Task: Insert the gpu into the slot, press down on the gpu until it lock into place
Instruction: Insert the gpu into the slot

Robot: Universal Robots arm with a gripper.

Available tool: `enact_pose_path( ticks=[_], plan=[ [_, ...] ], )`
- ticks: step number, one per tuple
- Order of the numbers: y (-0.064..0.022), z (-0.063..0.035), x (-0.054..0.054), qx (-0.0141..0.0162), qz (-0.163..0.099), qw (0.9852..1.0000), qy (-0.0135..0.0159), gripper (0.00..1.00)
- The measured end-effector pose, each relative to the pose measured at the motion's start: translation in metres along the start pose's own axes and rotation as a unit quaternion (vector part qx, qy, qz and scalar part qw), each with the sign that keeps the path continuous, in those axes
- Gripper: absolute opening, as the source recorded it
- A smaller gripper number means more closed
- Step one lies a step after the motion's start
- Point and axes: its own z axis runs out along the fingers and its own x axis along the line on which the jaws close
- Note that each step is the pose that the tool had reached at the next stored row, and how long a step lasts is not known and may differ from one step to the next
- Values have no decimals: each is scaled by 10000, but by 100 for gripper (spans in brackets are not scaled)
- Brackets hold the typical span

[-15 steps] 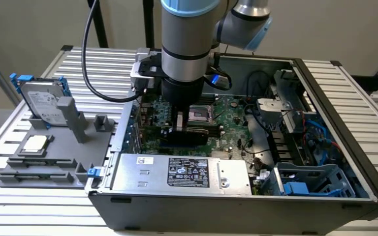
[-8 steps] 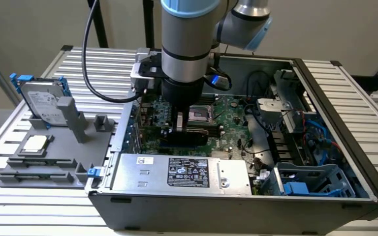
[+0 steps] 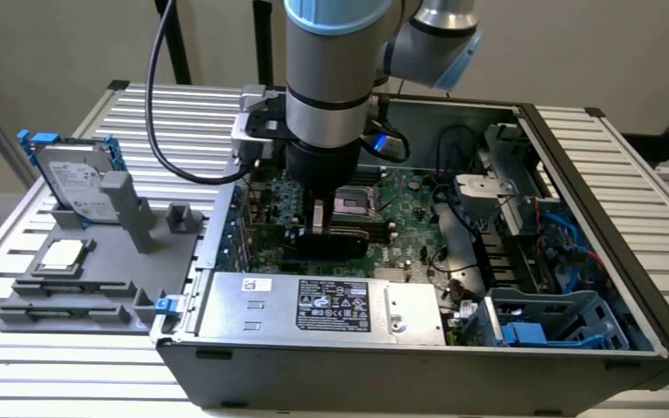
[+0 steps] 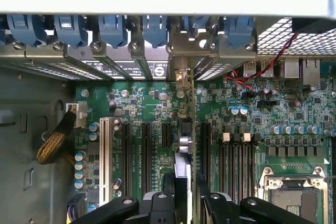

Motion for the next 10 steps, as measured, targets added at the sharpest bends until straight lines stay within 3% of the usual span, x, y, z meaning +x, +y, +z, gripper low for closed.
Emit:
enact_pose_path(
  ticks=[7,8,10],
  plan=[
    [0,7,-1,1,0,10000,-8,27],
    [0,-1,0,0,0,10000,-5,34],
    [1,-69,-3,-2,0,10000,-5,34]
  ],
)
